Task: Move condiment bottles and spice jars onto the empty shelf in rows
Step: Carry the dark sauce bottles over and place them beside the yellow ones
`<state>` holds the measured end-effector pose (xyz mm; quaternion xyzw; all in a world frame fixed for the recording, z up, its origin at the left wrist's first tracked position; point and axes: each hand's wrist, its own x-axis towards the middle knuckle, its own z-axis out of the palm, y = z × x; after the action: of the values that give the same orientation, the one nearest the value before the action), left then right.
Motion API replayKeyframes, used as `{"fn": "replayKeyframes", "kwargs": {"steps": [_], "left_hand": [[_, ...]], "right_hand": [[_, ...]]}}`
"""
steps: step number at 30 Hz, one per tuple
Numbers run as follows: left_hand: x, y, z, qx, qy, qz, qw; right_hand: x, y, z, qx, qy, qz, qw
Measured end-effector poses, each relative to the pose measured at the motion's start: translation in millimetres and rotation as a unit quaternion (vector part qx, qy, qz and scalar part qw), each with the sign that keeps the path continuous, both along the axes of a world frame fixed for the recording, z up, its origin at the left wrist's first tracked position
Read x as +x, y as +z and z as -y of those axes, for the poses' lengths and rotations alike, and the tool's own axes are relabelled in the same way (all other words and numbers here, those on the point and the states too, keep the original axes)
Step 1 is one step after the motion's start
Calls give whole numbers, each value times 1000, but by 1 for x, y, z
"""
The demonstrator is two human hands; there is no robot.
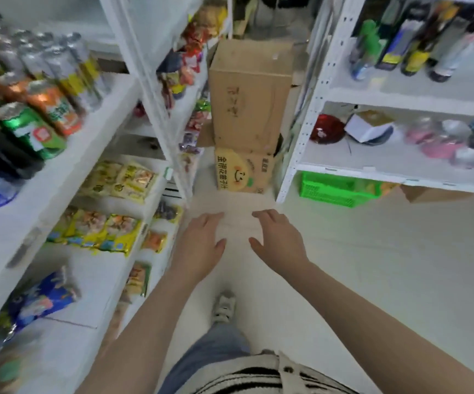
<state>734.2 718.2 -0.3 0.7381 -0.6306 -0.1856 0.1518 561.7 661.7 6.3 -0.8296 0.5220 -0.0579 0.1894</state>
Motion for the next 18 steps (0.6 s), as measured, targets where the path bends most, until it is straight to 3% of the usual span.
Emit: {"fn": "replayKeyframes", "kwargs": {"steps": [8, 18], "left_hand": [[-61, -21, 130, 45, -192, 3, 980], [-169, -33, 257, 63, -377, 29, 923]], "right_hand": [[-78, -32, 58, 49, -193, -14, 980], [-183, -36, 101, 69, -399, -24, 914]]}}
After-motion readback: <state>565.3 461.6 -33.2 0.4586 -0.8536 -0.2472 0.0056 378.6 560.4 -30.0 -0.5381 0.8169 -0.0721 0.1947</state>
